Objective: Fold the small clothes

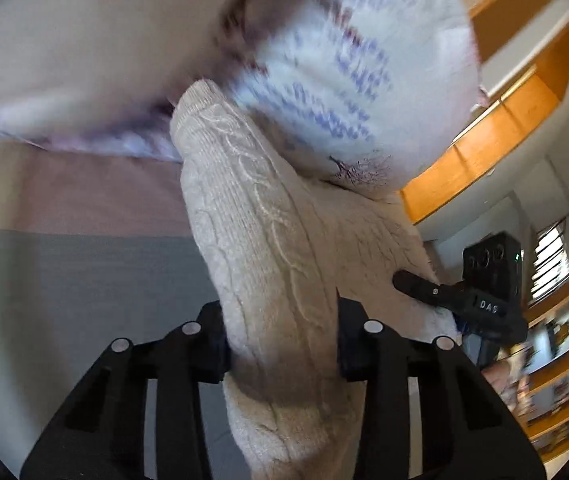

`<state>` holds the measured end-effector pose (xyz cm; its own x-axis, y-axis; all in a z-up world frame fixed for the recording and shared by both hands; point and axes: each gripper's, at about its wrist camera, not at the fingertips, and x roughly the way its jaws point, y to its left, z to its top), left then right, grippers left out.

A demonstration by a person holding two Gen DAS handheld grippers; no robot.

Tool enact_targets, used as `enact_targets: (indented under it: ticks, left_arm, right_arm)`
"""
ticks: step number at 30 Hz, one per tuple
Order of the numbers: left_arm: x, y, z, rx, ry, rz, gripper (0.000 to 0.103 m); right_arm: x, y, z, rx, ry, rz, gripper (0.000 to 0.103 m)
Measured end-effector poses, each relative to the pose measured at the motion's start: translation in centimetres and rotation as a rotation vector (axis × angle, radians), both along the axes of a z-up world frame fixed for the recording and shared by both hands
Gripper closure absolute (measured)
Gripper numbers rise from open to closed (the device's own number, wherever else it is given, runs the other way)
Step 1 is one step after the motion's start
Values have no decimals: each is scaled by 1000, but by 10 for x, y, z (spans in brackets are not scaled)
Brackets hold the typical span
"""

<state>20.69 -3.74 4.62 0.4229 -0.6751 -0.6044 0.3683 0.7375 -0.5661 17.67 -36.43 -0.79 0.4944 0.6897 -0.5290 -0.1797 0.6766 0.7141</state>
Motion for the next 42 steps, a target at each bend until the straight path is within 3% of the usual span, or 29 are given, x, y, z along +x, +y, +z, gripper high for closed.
enact_targets:
  ticks: [3, 5, 7, 9, 10, 11, 12, 14, 17, 18, 19, 21, 23, 25, 27, 30, 32, 35, 38, 42]
  left_arm:
    - [-8, 35, 3, 84, -29, 72, 59]
    - [-10, 47, -3, 177, -34, 125, 49]
    - [-22, 63, 1, 196, -64, 176, 44]
    - [-43, 73, 14, 233, -133, 217, 28]
    - [-57, 78, 20, 240, -176, 234, 21]
    - [-67, 79, 24, 241, -200, 236, 17]
    - [-75, 84, 29, 246, -214, 237, 15]
    - [-92, 85, 32, 260, -216, 239, 12]
    - [-114, 85, 24, 276, -167, 234, 8]
    - [-119, 82, 20, 284, -152, 233, 8]
    - [-124, 83, 14, 299, -137, 237, 2]
    - [-134, 76, 8, 353, -130, 263, 2]
    - [-144, 73, 0, 403, -126, 279, 2]
    - [-149, 68, -8, 450, -109, 291, 2]
    - [-152, 59, -21, 486, -86, 280, 2]
    - [-154, 48, -36, 540, -62, 256, 2]
    - [-154, 43, -44, 591, -54, 252, 2]
    - [-152, 37, -54, 642, -38, 247, 2]
    - [-155, 35, -56, 644, -59, 267, 2]
    - [-157, 37, -58, 637, -63, 268, 2]
  right_arm:
    - [1, 52, -9, -90, -4, 71, 70]
    - [2, 68, -13, -172, -10, 47, 50]
    - [-12, 63, 5, -223, -64, -36, 45]
    - [-40, 53, 29, -192, -170, -101, 39]
    - [-54, 48, 38, -153, -217, -99, 27]
    - [-67, 47, 46, -111, -254, -74, 18]
    - [-78, 52, 52, -68, -275, -11, 17]
    - [-83, 70, 49, -54, -251, 93, 16]
    - [-59, 95, 22, -217, -136, 65, 16]
    - [-45, 91, 4, -207, -82, 43, 16]
    - [-45, 85, 0, -168, -92, 24, 16]
    - [-54, 70, 7, -88, -79, -21, 17]
    - [-76, 62, 16, -94, -125, -66, 14]
    - [-107, 59, 27, -220, -191, -148, 4]
    - [-123, 66, 29, -353, -201, -195, 3]
    - [-136, 85, 12, -546, -152, -204, 2]
    - [-137, 99, -3, -617, -109, -186, 2]
    - [-134, 114, -20, -679, -81, -170, 2]
    - [-128, 122, -32, -765, -58, -168, 2]
    - [-125, 126, -33, -767, -57, -162, 1]
